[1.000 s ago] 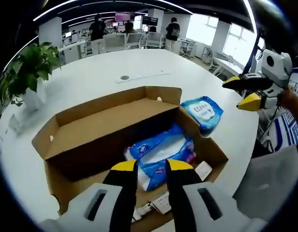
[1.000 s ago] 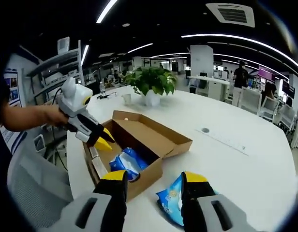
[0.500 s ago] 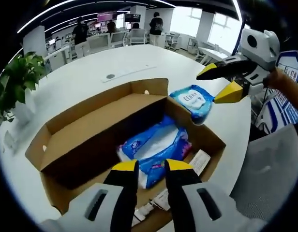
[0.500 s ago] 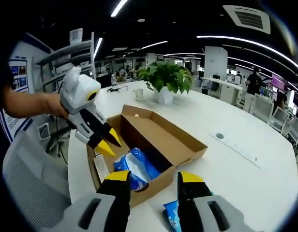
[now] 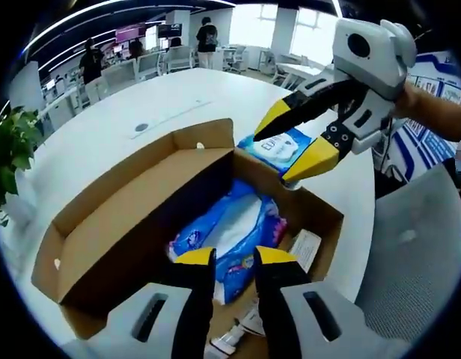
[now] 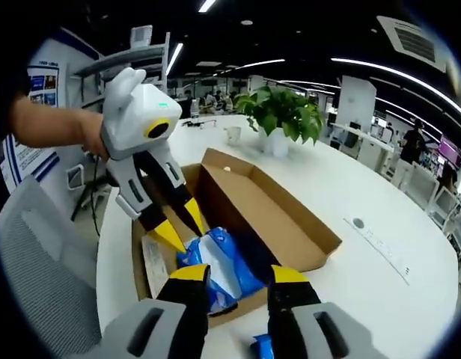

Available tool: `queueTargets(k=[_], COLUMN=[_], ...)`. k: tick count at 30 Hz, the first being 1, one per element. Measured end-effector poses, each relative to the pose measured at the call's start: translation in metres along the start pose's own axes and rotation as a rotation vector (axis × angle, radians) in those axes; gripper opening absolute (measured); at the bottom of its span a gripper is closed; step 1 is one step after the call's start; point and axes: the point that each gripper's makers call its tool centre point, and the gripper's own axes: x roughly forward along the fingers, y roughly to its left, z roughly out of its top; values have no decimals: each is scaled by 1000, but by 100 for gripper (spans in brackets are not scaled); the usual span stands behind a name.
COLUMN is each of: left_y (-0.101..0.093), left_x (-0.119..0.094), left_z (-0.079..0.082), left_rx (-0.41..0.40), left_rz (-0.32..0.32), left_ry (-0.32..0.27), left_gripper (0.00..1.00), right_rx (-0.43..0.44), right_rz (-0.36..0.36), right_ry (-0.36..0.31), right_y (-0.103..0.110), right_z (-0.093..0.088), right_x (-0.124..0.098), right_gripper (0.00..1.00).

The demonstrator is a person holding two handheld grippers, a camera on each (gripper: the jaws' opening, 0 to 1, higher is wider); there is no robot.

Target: Operate the shoe box by opening the lid, removing the specified soft item, and placing it in the target area until the item is outside and the box remains undamaged.

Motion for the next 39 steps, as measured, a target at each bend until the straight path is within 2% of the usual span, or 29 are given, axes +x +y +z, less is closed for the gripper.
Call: queueTargets(k=[4, 11, 14, 16, 22, 25, 27, 33, 39], left_y=[-1, -2, -2, -1, -6, -7, -11, -9, -12], left_x=[8, 19, 22, 23, 23, 22, 21, 21, 17], left_z=[-3, -4, -6, -8, -9, -10, -13, -16, -19], left_rx=[46, 71, 73, 112, 108, 104, 104, 127, 162], left_rz=[-19, -37, -43, -36, -61, -69, -101, -110, -111], left_ry=[28, 55, 65, 82, 91, 93, 107, 124, 139], left_gripper=[20, 19, 18, 18, 14, 14, 9, 4, 0], right_rx=[-46, -115, -114, -125, -176, -169, -174, -165, -148], right_rz=[10, 14, 22, 24, 26, 26, 18, 6, -6], right_ry=[21, 68, 80, 95, 145, 156, 170, 190, 169], right_y=[2, 5, 8, 9, 12, 12, 11, 6, 2], right_z=[-1, -4, -5, -7, -14, -17, -20, -26, -24], right_x=[10, 26, 34, 39, 52, 56, 58, 59, 58], right_gripper=[22, 13, 13, 13, 13, 11, 8, 0, 0])
